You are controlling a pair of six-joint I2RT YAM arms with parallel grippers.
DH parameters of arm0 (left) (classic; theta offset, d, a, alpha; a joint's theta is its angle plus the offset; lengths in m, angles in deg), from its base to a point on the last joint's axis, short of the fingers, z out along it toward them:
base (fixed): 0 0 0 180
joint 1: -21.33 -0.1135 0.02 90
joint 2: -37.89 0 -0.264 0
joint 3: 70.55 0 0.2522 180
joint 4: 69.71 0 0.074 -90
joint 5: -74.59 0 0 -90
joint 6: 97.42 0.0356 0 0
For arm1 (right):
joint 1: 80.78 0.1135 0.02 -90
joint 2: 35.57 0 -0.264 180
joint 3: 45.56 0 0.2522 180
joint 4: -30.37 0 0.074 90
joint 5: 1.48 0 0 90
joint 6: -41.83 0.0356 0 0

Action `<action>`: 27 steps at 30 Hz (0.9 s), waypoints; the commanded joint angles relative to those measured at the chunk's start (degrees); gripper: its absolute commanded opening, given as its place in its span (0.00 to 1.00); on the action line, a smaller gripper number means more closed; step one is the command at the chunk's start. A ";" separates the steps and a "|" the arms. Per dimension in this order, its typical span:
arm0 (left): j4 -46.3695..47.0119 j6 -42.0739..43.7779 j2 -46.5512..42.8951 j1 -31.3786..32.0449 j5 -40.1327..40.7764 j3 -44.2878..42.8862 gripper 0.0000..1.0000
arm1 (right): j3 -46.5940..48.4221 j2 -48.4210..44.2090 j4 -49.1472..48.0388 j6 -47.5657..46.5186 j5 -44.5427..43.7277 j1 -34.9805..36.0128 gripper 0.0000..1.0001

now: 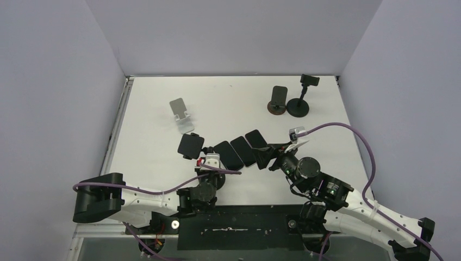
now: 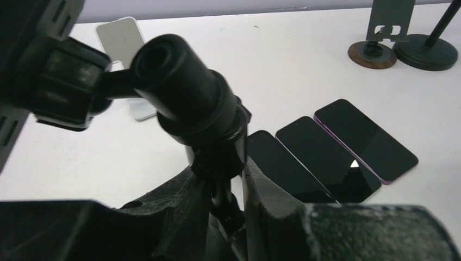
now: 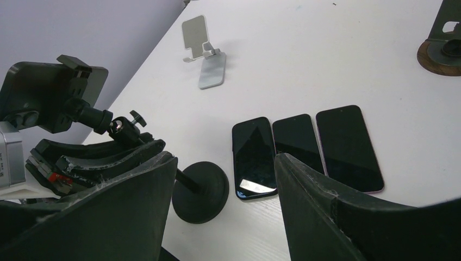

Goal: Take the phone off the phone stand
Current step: Place the phone stand with the phone at the center of the board.

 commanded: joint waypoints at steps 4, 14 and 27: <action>2.53 -0.55 -0.30 1.35 -0.37 -2.60 0.38 | 0.48 -0.88 -0.51 0.32 -1.78 -0.13 0.67; -8.69 -4.94 -6.45 4.50 -2.47 -2.88 0.59 | 0.52 -0.93 -0.38 0.43 -1.87 -0.11 0.67; -41.49 -18.45 -15.38 10.71 -10.55 -9.05 0.92 | 0.45 -1.44 0.04 0.19 -1.77 -0.16 0.67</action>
